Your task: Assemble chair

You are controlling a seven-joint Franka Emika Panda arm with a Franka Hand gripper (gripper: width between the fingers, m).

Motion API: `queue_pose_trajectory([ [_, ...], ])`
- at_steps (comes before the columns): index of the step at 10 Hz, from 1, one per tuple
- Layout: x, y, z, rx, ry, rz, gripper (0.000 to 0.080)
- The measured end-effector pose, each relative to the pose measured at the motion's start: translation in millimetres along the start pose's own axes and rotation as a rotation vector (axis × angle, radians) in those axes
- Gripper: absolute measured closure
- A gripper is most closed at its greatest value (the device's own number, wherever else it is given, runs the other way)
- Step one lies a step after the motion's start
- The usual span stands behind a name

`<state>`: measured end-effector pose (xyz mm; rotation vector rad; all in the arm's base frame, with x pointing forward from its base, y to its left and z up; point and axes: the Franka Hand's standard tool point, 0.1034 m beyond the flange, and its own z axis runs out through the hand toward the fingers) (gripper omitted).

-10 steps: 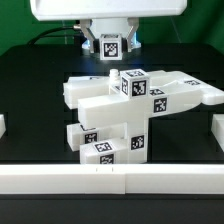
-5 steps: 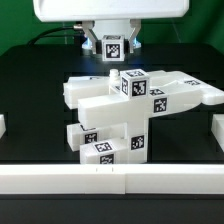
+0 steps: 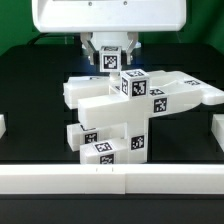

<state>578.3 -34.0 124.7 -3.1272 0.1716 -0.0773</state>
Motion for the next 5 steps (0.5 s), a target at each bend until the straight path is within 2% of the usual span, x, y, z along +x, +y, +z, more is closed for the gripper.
queue_pose_trajectory([
  [5,0.0,-2.0,3.5,-0.004,0.006,0.000,0.0512],
])
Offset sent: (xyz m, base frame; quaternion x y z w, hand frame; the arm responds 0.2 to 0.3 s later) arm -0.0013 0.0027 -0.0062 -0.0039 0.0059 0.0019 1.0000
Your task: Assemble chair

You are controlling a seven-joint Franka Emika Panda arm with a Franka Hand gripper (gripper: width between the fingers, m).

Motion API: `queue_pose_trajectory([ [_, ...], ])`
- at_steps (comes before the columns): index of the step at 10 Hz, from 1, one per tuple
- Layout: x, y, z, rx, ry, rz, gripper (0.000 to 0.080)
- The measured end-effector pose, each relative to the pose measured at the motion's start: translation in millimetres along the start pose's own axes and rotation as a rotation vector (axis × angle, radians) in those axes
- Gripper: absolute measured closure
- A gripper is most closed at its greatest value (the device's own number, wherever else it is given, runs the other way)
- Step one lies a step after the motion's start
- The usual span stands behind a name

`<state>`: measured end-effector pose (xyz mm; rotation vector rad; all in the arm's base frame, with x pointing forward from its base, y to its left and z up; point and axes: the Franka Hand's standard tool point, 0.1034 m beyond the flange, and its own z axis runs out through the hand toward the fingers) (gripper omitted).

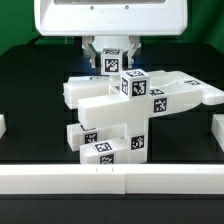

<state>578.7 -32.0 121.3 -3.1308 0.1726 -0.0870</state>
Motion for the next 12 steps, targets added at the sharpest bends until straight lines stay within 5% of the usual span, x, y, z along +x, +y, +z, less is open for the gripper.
queue_pose_trajectory([
  [12,-7.4,1.2,3.7,-0.005,0.013,0.000,0.0512],
])
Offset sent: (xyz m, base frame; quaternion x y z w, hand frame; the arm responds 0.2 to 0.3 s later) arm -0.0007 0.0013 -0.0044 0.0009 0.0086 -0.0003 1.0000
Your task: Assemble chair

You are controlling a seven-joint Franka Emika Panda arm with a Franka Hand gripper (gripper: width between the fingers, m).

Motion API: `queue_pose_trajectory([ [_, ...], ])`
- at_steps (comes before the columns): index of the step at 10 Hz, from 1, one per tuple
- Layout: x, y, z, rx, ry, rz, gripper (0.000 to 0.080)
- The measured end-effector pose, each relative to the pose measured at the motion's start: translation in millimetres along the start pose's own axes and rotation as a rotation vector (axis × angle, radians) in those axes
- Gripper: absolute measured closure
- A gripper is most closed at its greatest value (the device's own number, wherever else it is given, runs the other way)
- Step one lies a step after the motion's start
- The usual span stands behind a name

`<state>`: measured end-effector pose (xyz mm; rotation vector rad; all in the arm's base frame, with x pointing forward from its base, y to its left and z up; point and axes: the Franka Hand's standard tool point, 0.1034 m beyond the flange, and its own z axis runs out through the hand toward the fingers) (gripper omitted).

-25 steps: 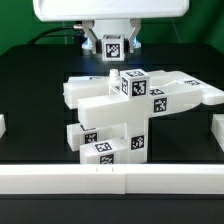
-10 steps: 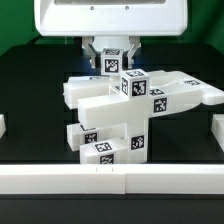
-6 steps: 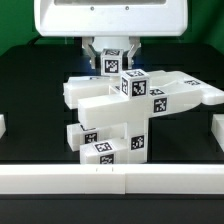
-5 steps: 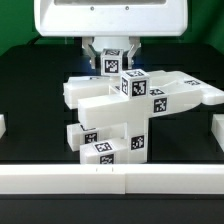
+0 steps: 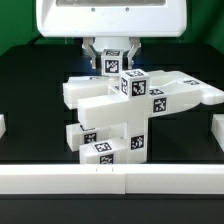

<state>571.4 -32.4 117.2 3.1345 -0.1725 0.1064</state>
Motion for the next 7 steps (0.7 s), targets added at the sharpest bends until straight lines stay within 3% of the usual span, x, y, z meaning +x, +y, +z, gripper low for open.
queue_pose_trajectory([
  [4,-0.3,0.1,0.8,-0.001,-0.001,0.000,0.0512],
  [7,1.4,1.6,4.4,-0.018,0.054,-0.004,0.0512],
])
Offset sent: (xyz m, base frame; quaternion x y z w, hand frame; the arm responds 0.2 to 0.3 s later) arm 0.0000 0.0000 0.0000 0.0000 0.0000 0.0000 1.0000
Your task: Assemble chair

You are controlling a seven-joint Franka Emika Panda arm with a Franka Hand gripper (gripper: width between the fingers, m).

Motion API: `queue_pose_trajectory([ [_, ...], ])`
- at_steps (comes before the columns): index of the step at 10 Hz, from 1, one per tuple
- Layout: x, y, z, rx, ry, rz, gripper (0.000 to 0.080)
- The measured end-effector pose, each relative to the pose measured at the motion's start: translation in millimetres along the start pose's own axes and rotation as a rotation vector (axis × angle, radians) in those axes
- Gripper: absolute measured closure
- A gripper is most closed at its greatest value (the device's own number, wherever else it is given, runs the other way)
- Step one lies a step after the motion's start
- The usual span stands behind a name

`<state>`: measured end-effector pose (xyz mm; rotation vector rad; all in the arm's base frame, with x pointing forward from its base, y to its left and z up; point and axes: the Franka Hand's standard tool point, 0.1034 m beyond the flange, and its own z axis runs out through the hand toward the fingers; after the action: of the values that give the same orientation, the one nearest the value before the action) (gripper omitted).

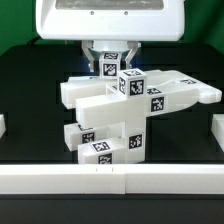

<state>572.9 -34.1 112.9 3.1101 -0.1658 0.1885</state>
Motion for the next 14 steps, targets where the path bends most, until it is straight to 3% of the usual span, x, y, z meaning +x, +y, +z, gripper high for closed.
queue_pose_trajectory([
  [10,1.8,1.0,0.1,-0.003,0.011,0.028,0.0512],
  [14,1.6,0.9,0.4,0.000,0.011,0.259,0.0512],
])
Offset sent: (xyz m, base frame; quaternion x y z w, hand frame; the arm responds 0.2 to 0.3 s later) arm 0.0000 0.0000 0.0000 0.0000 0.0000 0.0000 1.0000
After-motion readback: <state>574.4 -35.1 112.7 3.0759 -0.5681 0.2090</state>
